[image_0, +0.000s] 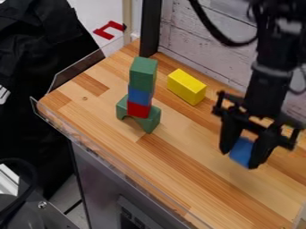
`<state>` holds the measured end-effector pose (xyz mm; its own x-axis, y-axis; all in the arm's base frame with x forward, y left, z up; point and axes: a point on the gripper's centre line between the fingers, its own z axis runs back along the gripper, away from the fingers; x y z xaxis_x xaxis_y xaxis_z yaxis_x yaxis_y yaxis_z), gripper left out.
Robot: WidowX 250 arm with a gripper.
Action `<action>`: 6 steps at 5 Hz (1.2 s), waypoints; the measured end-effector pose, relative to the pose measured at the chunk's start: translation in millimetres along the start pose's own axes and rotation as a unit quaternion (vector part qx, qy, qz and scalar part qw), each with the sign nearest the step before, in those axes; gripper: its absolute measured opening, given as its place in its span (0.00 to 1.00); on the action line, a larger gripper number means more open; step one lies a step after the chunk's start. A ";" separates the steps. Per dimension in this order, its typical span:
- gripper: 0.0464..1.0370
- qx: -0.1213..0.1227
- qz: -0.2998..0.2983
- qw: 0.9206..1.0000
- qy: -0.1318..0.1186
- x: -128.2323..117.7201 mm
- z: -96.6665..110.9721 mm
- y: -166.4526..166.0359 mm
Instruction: REMOVE BLUE FROM TOP
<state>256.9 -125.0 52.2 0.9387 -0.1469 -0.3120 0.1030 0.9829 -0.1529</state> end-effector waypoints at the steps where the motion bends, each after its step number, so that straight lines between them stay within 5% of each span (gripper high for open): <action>1: 0.51 0.015 0.009 1.000 0.022 7.5 -10.0 1.0; 6: 0.56 0.001 0.035 0.998 0.053 12.5 -33.4 4.4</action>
<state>258.1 -126.3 16.3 0.9031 -0.0895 -0.4200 0.0400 0.9913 -0.1254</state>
